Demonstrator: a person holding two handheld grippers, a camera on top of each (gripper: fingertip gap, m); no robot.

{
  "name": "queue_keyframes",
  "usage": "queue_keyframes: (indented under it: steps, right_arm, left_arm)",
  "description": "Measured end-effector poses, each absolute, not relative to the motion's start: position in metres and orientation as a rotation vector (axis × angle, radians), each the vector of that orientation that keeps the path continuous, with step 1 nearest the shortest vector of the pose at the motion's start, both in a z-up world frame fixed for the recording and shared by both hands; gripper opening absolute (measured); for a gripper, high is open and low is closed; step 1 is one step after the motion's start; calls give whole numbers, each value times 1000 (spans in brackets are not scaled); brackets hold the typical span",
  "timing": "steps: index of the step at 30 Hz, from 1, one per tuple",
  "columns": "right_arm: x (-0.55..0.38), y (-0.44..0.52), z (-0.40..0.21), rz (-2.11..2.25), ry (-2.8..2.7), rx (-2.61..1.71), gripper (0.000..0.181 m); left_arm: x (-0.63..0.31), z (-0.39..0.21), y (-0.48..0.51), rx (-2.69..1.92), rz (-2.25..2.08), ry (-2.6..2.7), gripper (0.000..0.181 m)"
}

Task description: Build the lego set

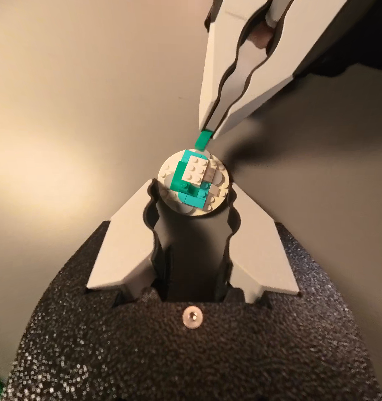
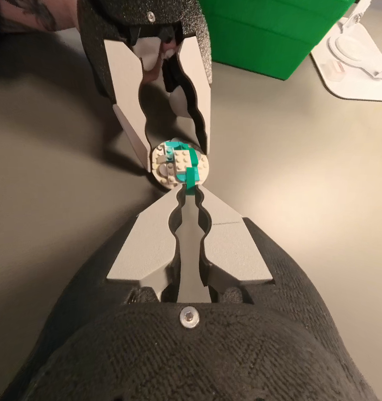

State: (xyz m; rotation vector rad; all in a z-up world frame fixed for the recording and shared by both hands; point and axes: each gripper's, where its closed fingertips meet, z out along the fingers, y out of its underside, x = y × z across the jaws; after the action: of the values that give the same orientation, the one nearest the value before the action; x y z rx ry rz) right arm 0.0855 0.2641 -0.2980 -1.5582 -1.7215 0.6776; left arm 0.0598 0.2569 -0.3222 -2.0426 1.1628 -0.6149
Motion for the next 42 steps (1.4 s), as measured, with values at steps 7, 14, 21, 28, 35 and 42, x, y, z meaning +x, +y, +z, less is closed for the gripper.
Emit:
queue_keyframes:
  steps: [7, 14, 21, 28, 35, 42]
  right_arm:
    - [79, 254, -302, 635, -1827, -1534, 6]
    - [79, 248, -304, 520, -1891, -1531, 6]
    - [78, 251, -311, 317, -1942, -1509, 6]
    - [75, 253, -312, 207, -1929, -1488, 9]
    - [75, 253, -312, 194, -1873, -1501, 9]
    - [75, 253, -311, 196, -1845, -1510, 6]
  left_arm:
    - [62, -322, 258, -2065, -613, 1134, 62]
    - [63, -323, 260, -2114, -543, 1079, 62]
    - [63, -324, 260, -2136, -480, 1073, 62]
    - [62, -324, 260, -2149, -472, 1065, 62]
    - [62, -324, 260, -2151, -470, 1062, 62]
    - [62, -324, 260, -2155, -467, 1060, 62]
